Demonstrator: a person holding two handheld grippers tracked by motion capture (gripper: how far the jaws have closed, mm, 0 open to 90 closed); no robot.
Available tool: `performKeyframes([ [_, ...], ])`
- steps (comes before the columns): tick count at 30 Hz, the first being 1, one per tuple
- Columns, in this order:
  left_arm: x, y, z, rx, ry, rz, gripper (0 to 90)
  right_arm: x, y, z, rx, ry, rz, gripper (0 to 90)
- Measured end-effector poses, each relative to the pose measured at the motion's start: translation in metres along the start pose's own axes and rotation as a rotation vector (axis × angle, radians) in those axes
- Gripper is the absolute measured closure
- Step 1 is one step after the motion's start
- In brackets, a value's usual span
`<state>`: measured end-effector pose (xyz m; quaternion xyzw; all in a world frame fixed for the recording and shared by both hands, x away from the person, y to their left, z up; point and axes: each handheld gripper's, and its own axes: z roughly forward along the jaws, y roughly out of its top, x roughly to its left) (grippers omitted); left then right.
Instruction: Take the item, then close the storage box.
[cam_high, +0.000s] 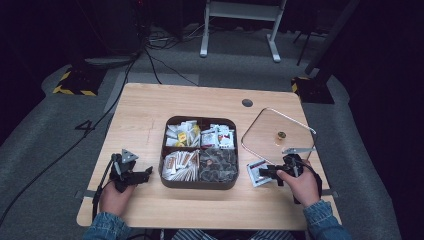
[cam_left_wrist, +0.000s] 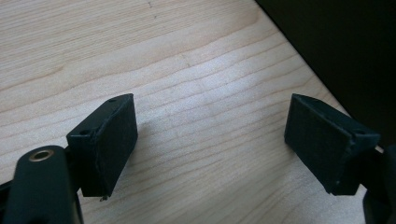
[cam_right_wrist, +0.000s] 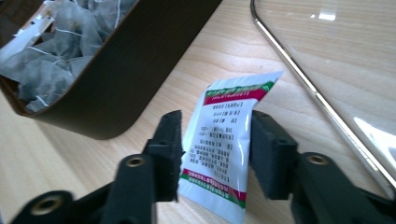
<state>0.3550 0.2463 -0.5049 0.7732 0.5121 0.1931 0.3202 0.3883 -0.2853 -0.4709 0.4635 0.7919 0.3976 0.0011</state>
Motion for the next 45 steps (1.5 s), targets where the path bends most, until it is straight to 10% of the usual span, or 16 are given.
performKeyframes([
  [45,0.000,0.000,0.000,-0.001,0.001,0.001,17.7,-0.026,0.023,-0.039,-0.213,-0.209,-0.115,41.4],
])
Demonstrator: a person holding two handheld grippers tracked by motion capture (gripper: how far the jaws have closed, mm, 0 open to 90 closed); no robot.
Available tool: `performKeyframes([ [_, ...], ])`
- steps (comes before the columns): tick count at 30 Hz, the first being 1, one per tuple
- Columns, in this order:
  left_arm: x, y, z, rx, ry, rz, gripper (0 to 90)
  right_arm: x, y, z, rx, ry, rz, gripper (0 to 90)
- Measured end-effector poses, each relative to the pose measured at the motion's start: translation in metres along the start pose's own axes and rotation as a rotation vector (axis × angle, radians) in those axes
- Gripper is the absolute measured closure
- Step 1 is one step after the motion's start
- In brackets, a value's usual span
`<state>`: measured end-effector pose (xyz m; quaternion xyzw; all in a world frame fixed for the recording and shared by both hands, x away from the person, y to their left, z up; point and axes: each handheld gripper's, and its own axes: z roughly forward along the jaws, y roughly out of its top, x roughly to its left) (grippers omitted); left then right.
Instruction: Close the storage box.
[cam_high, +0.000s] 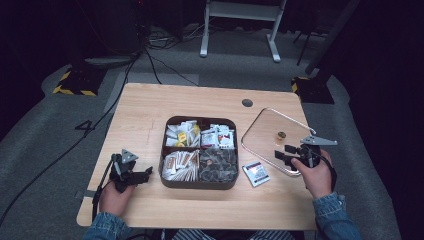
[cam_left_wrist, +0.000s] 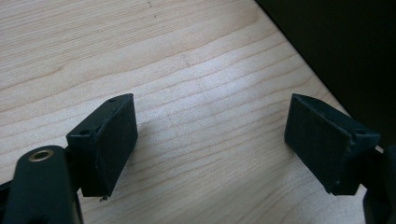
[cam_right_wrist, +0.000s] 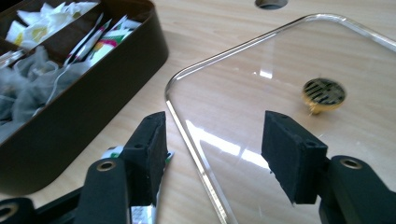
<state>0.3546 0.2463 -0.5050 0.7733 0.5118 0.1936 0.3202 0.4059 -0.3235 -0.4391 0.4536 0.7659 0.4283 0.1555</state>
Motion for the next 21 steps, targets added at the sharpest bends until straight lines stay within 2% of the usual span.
performKeyframes([
  [7,0.000,0.000,0.000,0.000,0.001,0.001,17.7,-0.023,0.007,0.007,-0.004,-0.028,0.010,39.3],
  [12,-0.001,-0.001,-0.001,0.000,-0.001,0.001,17.7,-0.040,0.015,0.019,0.018,0.000,0.006,38.3],
  [15,-0.001,-0.001,-0.001,-0.001,-0.003,0.006,17.7,-0.050,0.019,0.026,0.030,-0.019,-0.002,38.1],
  [21,-0.001,-0.001,-0.001,-0.001,-0.004,0.006,17.7,-0.068,0.027,0.037,0.047,-0.072,0.022,38.1],
])
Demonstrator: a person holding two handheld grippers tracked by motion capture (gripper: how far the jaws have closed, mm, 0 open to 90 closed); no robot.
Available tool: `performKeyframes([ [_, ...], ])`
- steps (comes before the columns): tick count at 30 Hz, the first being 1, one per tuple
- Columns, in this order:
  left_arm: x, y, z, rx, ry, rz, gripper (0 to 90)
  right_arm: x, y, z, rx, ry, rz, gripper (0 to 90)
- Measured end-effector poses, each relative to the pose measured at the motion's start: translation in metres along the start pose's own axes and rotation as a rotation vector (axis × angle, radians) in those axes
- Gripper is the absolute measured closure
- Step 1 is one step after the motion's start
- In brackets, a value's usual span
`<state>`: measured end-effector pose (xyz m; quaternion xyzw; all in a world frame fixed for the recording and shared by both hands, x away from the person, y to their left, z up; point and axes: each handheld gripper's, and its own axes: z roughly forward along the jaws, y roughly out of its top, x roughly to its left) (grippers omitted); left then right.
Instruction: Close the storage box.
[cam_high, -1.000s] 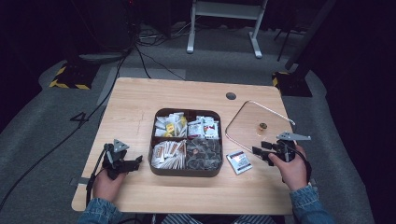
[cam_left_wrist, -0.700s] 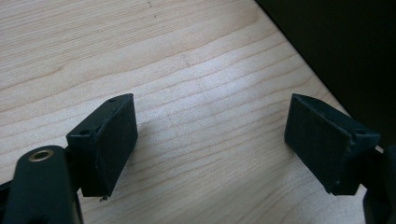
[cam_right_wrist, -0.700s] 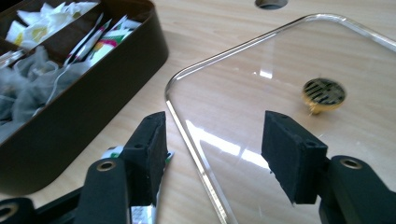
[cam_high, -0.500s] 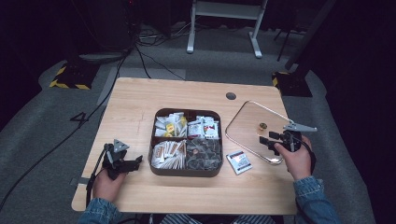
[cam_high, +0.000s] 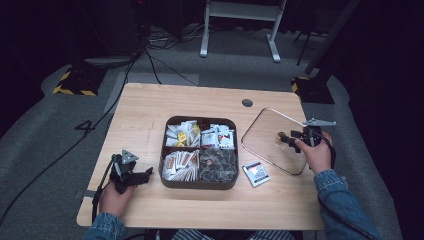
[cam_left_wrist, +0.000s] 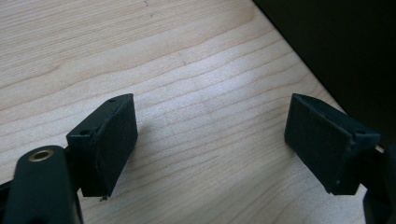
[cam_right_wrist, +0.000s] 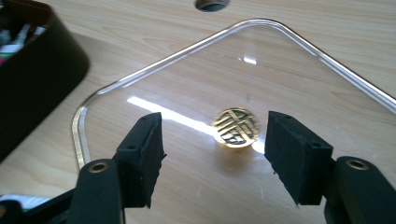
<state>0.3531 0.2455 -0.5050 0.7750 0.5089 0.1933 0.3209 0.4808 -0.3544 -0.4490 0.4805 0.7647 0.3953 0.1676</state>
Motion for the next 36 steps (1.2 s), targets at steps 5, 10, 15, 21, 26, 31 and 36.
performKeyframes([
  [5,0.000,0.000,0.000,0.000,-0.002,0.001,17.7,-0.010,0.007,0.006,0.037,-0.044,-0.019,37.5],
  [10,0.000,0.001,0.001,0.002,-0.005,0.000,17.7,-0.017,0.009,0.018,0.021,-0.038,-0.017,37.7],
  [15,0.001,0.001,0.001,0.003,-0.005,0.007,17.7,-0.017,0.007,0.029,0.034,-0.035,-0.014,38.0],
  [21,0.000,0.002,0.001,0.002,-0.006,0.004,17.7,-0.016,0.004,0.038,0.035,-0.026,-0.008,44.7],
  [26,0.000,0.002,0.001,0.002,-0.005,0.004,17.7,-0.018,-0.002,0.044,0.054,-0.051,-0.014,45.8],
  [31,0.000,0.002,0.001,0.002,-0.005,0.004,17.7,-0.018,-0.007,0.048,0.057,-0.050,-0.020,47.2],
  [36,0.000,0.002,0.001,0.002,-0.005,0.004,17.7,-0.015,-0.010,0.052,0.072,-0.057,-0.051,49.9],
])
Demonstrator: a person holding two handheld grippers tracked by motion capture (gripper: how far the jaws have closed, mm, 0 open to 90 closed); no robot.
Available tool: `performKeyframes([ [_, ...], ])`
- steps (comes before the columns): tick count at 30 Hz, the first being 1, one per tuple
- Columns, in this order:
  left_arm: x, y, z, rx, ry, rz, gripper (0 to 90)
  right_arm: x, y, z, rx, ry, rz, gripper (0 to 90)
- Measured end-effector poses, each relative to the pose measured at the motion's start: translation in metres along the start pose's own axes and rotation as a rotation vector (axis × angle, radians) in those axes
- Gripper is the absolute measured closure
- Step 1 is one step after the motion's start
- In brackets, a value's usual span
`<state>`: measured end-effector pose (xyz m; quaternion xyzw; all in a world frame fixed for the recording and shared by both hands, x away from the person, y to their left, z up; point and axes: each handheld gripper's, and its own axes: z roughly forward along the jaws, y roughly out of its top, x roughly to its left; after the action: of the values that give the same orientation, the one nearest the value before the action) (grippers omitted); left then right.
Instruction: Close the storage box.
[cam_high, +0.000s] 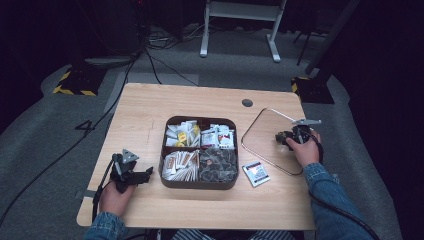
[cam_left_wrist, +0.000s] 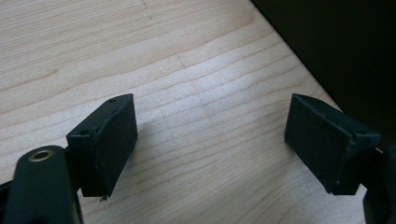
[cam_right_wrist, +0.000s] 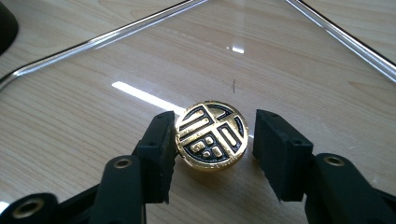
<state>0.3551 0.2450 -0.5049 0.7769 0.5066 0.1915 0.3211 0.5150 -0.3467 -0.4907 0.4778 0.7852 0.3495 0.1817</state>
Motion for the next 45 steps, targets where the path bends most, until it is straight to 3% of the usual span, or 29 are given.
performKeyframes([
  [11,0.000,0.000,0.000,0.000,0.000,0.000,17.7,0.006,-0.001,0.000,0.006,-0.022,-0.085,57.9],
  [27,0.000,0.000,0.000,0.000,0.000,0.000,17.7,0.002,0.002,-0.004,0.019,-0.018,-0.040,58.7],
  [34,0.000,0.000,0.000,0.000,0.001,0.000,17.7,0.002,0.011,-0.018,-0.011,-0.003,-0.017,58.7],
  [45,0.000,0.000,0.000,0.000,0.000,0.000,17.7,0.007,0.029,-0.045,-0.062,0.011,-0.029,58.7],
])
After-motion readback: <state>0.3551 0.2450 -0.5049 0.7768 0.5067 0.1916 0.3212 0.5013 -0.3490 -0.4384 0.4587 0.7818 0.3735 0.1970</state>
